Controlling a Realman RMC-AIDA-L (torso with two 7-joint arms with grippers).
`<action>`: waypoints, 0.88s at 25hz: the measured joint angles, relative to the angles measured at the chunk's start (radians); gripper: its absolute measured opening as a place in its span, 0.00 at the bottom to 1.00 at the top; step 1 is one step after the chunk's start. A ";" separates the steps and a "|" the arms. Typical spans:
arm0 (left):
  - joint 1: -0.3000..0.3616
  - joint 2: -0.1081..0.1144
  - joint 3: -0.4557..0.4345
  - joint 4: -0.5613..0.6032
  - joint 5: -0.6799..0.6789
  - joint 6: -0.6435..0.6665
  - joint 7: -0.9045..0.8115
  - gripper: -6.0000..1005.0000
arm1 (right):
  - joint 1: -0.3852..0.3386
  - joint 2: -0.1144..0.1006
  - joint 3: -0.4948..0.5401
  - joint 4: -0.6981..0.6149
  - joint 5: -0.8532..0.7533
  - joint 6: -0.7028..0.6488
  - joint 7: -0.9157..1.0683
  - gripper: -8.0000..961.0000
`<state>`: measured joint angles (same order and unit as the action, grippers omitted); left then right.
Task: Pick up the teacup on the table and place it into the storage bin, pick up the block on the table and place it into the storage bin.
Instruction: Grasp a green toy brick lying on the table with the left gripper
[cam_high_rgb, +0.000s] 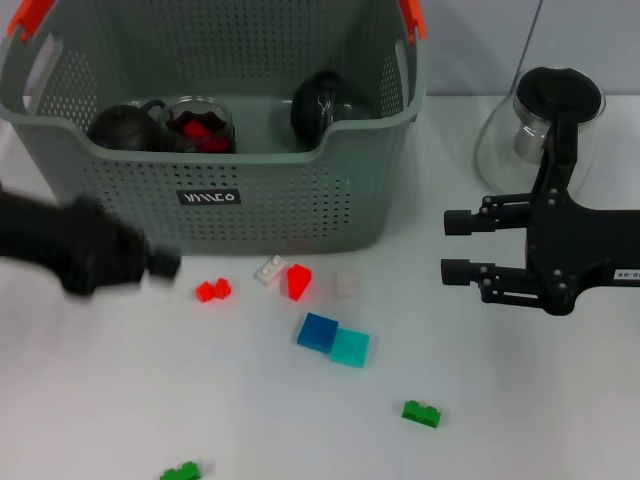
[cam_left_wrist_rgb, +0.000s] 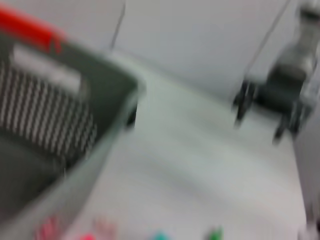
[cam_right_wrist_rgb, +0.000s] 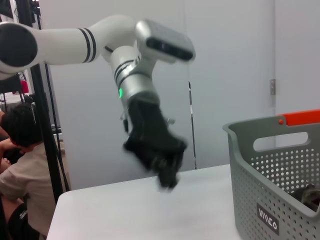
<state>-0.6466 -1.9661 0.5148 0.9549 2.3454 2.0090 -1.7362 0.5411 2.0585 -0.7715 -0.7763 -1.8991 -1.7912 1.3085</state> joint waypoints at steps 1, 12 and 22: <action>0.011 -0.015 0.046 0.041 0.034 0.002 -0.012 0.03 | 0.000 0.000 0.000 0.000 0.000 -0.001 0.000 0.56; 0.133 -0.206 0.431 0.545 0.260 -0.015 -0.160 0.20 | 0.008 0.000 0.000 0.000 -0.002 -0.002 0.000 0.56; 0.142 -0.201 0.681 0.523 0.302 -0.008 -0.311 0.57 | 0.006 0.000 0.006 0.001 0.000 0.000 0.000 0.56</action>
<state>-0.5041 -2.1672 1.1957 1.4775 2.6474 2.0011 -2.0475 0.5475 2.0586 -0.7657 -0.7750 -1.8994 -1.7912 1.3085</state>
